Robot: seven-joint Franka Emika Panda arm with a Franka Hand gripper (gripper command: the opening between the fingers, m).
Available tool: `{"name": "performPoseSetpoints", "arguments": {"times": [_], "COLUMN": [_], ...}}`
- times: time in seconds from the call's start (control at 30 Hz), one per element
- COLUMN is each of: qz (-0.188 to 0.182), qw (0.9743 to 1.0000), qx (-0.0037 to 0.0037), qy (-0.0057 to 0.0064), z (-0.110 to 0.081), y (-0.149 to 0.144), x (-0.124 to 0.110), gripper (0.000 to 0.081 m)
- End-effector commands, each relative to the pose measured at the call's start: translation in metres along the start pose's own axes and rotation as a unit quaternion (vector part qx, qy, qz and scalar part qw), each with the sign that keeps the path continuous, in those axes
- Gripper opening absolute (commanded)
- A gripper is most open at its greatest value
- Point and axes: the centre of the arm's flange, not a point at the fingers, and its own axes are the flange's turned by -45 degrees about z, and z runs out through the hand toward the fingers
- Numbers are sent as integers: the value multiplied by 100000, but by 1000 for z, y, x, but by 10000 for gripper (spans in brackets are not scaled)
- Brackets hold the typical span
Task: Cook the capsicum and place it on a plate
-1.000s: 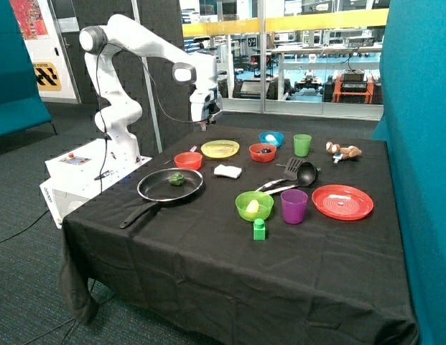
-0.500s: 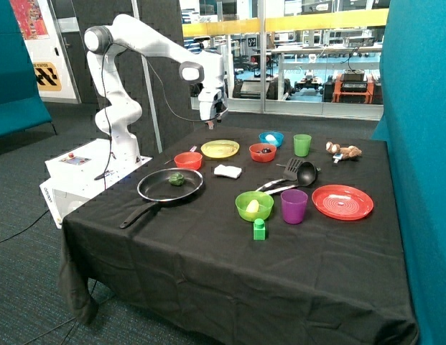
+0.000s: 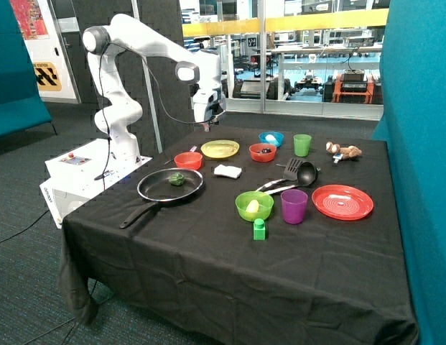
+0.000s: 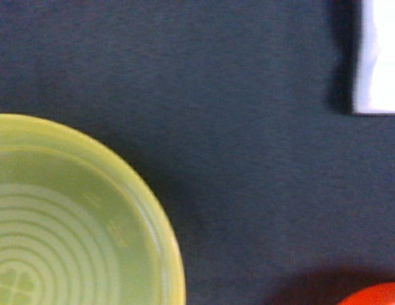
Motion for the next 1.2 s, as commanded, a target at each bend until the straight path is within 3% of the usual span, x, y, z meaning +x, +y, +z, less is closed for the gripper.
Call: {"name": "performPoseSetpoints", "arguments": {"times": [0.0,0.03,0.07,0.13,0.53,0.73,0.93,1.17], "qz": [2353,2339,2346,2449,2931,-74,-79,1099], "qw": [99971,99971,99971,99969,99956,99999,99999,99993], "qx": [-25,-25,-25,-25,-22,-37,-37,-31], "qy": [495,495,495,495,495,494,494,494], "z": [-3,-2,-1,2,17,27,42,51], "y": [37,42,47,56,91,89,76,92], "x": [-12,-16,-19,-27,-59,-68,-74,-79], "gripper": [336,502,588,651,716,749,801,788]}}
